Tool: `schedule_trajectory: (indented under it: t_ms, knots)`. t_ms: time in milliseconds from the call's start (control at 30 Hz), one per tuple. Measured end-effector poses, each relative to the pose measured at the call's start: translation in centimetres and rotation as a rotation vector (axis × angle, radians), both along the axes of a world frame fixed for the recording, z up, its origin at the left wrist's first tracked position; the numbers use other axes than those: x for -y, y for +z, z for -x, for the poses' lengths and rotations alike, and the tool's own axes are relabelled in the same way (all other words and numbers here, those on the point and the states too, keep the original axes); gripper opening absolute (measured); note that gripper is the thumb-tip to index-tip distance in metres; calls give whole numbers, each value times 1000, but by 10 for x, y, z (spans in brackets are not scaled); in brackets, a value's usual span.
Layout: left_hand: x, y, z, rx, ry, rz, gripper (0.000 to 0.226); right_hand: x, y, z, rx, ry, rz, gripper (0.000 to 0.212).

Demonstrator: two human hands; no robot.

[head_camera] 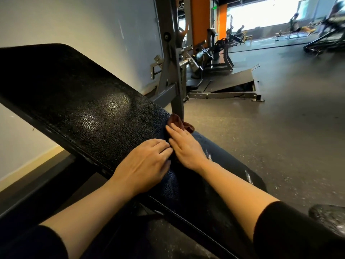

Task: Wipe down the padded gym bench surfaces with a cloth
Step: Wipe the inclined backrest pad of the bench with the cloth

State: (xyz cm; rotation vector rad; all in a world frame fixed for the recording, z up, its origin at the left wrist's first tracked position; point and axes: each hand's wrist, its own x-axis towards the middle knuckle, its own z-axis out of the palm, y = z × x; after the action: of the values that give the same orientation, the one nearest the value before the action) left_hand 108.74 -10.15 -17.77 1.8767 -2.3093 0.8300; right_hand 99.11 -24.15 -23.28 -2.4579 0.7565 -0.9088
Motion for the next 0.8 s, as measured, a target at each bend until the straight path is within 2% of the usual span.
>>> schedule_trajectory:
  t_ms: [133,233,367,433,567,667,800]
  knots:
    - [0,0,-2,7,28,-65,44,13,4,2,-23,-2,-38,48]
    - [-1,-1,-2,36,25,-80,44,25,-13,26,-5,-136,-145,47]
    - [-1,-3,-1,16,24,-52,44,24,-29,55,-81,-307,-243,46]
    - [-1,-2,1,2,20,-21,43,12,-18,41,-74,-297,-207,45]
    - [-5,0,5,-25,-28,-4,38,-12,-1,17,-46,-115,-122,47]
    - [-6,0,8,-9,-79,21,32,-8,-18,55,-89,-136,-196,49]
    - [-13,-14,28,-12,-84,-17,32,-10,-48,120,-179,-343,-380,48]
